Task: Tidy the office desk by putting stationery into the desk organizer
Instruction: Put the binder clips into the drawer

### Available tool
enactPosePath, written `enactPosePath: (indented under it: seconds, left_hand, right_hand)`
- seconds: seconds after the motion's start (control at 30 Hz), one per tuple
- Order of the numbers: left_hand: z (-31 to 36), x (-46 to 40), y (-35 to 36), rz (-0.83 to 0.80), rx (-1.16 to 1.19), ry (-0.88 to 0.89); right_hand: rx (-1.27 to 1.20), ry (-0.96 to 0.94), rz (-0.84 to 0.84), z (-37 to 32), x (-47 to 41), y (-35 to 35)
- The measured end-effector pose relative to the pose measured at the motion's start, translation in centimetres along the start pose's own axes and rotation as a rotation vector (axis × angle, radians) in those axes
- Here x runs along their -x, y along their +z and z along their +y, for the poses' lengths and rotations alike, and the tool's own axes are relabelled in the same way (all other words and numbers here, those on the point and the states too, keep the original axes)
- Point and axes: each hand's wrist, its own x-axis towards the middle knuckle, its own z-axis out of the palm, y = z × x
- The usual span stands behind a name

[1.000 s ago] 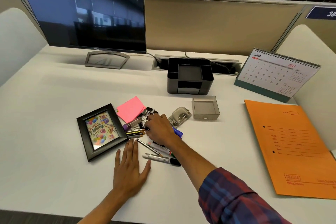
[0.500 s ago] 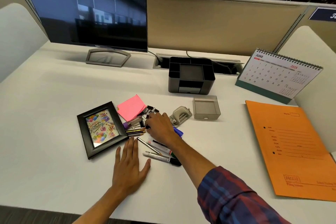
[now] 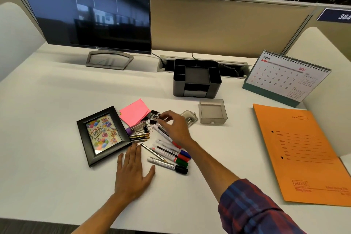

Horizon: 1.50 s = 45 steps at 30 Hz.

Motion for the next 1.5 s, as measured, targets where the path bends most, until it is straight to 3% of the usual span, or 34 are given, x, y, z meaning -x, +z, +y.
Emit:
enactPosePath:
  seconds: [0.17,0.4,0.57,0.73,0.93,1.23,1.5]
  left_hand:
    - [0.0,-0.2,-0.1,-0.005,0.007,0.006]
    - [0.0,-0.1,0.1,-0.012,-0.011,0.013]
    - [-0.1,-0.1,0.2,-0.009,-0.015,0.017]
    - [0.0,-0.1,0.2,-0.01,-0.019,0.018]
    - [0.1,-0.1,0.0,-0.012,-0.013,0.012]
    - [0.1,-0.2,0.0,-0.007,-0.015,0.009]
    - [0.0,-0.1,0.1,-0.005,-0.024,0.003]
  right_hand:
    - [-0.046,0.105,0.225,1.1,-1.3,-3.4]
    - [0.238,0.227,0.488,3.5,-2.3,-9.6]
    - [0.441,0.32,0.49,5.0,-2.4,-12.5]
    - [0.444,0.35,0.429,5.4,-2.5,-13.0]
    - [0.423,0.197,0.454,3.8,-2.5,-11.1]
    - [0.594,-0.169,0.029,0.0,-2.3,-4.1]
    - [0.807,-0.227,-0.315,-0.3,-2.4,1.4]
